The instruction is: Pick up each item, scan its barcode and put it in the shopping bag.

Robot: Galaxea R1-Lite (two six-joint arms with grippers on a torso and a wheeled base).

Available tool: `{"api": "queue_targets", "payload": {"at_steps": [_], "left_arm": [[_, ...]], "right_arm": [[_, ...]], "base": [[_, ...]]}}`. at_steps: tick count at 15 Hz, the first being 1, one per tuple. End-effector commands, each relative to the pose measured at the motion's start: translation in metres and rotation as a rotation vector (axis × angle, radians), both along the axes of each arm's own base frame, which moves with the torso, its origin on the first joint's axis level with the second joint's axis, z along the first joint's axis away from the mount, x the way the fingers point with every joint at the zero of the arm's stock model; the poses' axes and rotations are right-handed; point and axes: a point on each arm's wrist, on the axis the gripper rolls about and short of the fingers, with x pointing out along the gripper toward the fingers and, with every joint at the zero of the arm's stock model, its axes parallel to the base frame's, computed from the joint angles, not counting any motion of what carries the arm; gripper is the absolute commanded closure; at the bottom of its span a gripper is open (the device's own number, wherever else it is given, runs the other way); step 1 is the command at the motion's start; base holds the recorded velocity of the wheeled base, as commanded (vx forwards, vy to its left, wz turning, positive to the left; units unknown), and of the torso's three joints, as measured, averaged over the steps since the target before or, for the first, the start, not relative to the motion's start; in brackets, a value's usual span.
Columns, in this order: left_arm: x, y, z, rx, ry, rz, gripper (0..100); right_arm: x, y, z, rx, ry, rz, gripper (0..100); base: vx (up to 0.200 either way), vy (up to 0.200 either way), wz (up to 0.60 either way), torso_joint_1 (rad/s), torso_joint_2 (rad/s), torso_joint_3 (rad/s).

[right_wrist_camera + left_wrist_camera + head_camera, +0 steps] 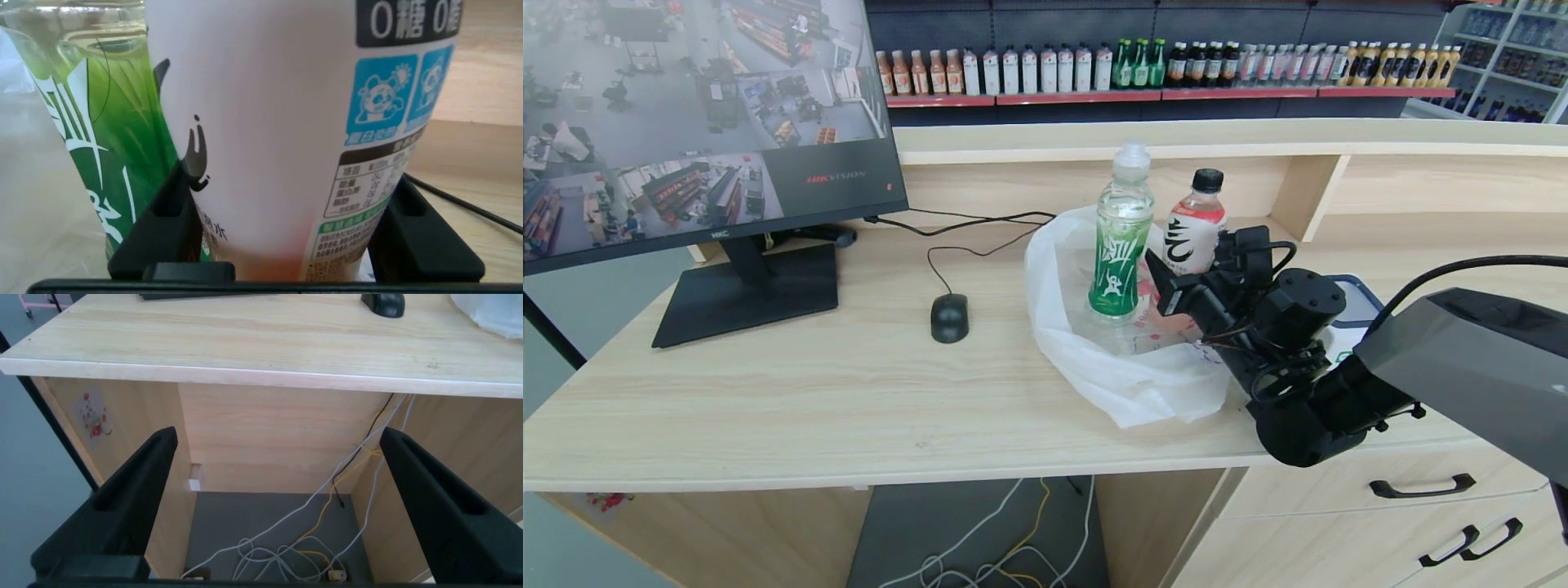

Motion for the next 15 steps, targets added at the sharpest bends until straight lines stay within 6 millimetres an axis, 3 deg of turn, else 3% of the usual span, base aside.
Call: {"api": "queue_targets", "payload": {"at_steps": [1,10,11,15], "left_arm": [[0.0,0.0,-0.0001,0.0,0.0,0.001,0],[0.0,0.0,0.0001,-0.001,-0.001,0.001,0],[0.0,0.0,0.0001,-0.003,-0.001,0.001,0],[0.0,0.0,0.0001,-0.009,-0.001,0.001,0]], "right_arm": [[0.0003,0.0003,-0.0026,-0.004,0.008,0.001,100],[-0.001,-0.0016,-0.0037,0.001,0.014,0.0,100],[-0.0009,-0.0022,-0.003,0.002,0.013,-0.001,0],[-0.0039,-0.0096,-0.0049,0.011,0.03,-0.011,0]], "base": [[0.0,0.0,0.0,0.0,0.0,0.0],[0.0,0.0,0.0,0.0,0.0,0.0],[0.0,0.0,0.0,0.0,0.0,0.0],[0.0,0.0,0.0,0.0,0.0,0.0]]}}
